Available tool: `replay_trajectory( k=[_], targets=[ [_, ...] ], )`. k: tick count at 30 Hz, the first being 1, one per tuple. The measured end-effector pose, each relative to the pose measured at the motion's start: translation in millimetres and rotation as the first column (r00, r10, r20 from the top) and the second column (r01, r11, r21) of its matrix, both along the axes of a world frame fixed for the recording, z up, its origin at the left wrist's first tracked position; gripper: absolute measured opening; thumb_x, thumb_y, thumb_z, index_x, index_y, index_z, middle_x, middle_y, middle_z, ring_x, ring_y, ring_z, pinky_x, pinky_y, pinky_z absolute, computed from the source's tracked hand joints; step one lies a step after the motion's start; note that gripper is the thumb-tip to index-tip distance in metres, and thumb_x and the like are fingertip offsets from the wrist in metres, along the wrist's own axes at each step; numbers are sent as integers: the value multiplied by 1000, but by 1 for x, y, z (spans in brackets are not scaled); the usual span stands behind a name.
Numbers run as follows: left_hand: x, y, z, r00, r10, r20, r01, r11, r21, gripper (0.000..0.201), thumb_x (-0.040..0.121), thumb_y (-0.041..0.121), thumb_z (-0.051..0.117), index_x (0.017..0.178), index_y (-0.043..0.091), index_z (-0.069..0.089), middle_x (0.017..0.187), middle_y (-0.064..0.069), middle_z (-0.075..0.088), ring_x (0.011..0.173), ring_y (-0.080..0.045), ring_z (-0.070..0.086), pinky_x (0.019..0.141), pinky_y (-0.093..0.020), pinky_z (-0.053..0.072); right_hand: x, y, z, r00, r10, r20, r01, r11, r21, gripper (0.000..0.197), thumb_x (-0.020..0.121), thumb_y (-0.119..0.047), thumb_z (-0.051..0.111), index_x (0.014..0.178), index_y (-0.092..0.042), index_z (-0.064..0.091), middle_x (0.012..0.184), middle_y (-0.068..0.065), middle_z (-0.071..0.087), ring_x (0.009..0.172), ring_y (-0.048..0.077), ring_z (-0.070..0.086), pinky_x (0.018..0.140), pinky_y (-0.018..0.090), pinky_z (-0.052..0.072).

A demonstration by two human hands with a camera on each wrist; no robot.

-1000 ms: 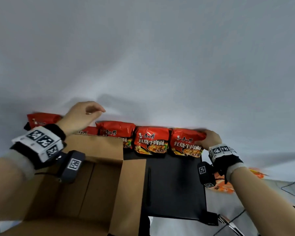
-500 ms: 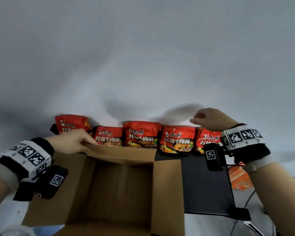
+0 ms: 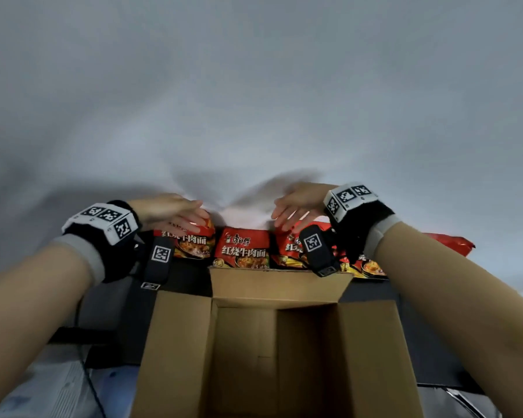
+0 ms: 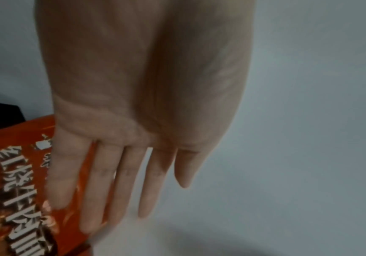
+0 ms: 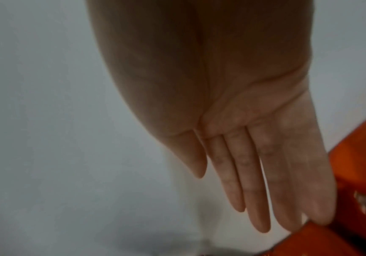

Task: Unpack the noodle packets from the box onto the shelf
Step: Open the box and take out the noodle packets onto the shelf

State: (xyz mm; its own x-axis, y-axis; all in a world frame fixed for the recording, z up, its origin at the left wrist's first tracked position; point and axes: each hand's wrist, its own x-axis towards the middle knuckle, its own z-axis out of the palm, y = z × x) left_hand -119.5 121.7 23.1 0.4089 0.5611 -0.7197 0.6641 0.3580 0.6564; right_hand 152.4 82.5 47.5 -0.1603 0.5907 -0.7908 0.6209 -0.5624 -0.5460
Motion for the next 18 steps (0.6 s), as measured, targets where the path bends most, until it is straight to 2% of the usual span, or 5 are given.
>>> replay_trajectory(
  k=[4, 8, 10, 14, 18],
  targets=[
    [-6, 14, -28, 991, 77, -108, -77, 997, 11, 37, 99, 26, 41, 122, 0, 55, 124, -16, 58, 114, -31, 56, 95, -36, 45, -33, 25, -32, 999, -8, 38, 13, 987, -158, 37, 99, -30, 38, 86, -4, 62, 127, 21, 59, 98, 29, 58, 96, 40, 44],
    [-24, 26, -58, 928, 199, -315, -102, 949, 298, 28, 86, 21, 63, 98, -4, 67, 92, -16, 68, 84, -29, 65, 69, -31, 51, -48, 42, -58, 989, 77, 129, -52, 981, -188, 46, 96, -33, 41, 106, 5, 64, 140, 26, 45, 85, 23, 49, 71, 28, 42],
    [-41, 37, -78, 878, 298, -375, -157, 918, 364, 40, 67, 29, 74, 90, -3, 66, 96, -22, 69, 86, -34, 67, 72, -32, 55, -53, 43, -67, 977, 39, 211, -8, 989, -149, 44, 94, -32, 47, 111, 7, 62, 130, 24, 56, 70, 20, 55, 67, 27, 46],
    [-61, 43, -103, 824, 484, -295, -400, 865, 304, 52, 57, 19, 83, 99, -3, 60, 81, -17, 67, 77, -31, 69, 74, -42, 59, -57, 29, -85, 935, 23, 353, -11, 999, -37, 29, 88, -28, 57, 106, -5, 61, 98, 12, 65, 94, 26, 60, 91, 40, 51],
    [-65, 38, -111, 836, 523, -166, -488, 847, 212, 74, 63, 0, 79, 126, -3, 41, 78, -11, 62, 75, -35, 69, 72, -53, 58, -66, 15, -91, 915, 97, 391, -61, 993, -102, 17, 88, -25, 59, 87, -8, 57, 118, 18, 60, 111, 33, 59, 91, 34, 49]
  ],
)
